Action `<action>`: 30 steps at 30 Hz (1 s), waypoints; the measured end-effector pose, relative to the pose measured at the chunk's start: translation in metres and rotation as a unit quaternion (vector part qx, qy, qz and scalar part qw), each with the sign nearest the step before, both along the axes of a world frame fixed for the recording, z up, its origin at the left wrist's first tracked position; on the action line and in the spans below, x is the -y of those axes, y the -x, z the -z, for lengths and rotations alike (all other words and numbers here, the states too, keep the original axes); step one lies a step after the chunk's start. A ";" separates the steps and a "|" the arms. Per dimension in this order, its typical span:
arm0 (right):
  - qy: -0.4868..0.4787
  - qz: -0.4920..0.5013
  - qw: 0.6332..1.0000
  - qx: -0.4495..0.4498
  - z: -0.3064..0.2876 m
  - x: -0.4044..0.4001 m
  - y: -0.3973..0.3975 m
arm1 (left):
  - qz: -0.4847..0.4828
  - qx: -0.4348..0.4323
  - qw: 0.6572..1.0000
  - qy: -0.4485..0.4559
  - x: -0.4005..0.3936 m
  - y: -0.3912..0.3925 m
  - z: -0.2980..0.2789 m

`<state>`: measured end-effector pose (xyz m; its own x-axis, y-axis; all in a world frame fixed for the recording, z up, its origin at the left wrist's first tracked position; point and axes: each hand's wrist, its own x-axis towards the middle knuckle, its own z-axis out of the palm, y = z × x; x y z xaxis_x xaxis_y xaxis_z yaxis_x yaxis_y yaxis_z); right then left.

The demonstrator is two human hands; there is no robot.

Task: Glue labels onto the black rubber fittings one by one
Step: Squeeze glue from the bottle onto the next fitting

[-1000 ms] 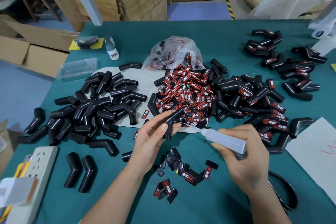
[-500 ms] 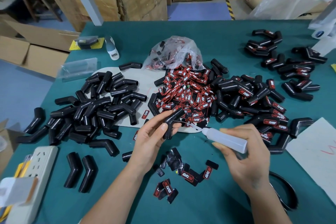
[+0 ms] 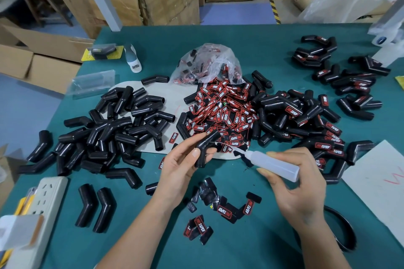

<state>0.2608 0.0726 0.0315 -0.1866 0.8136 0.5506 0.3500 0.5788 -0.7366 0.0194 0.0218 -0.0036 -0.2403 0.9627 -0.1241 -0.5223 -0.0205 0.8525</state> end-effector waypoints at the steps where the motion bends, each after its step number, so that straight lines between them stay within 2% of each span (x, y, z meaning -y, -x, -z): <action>1: 0.000 0.002 1.000 -0.001 -0.001 0.000 0.000 | 0.001 0.000 1.000 -0.001 0.000 0.000 0.000; 30: 0.006 0.010 1.000 -0.004 0.002 -0.002 -0.004 | 0.000 0.005 1.000 -0.006 0.002 0.000 -0.001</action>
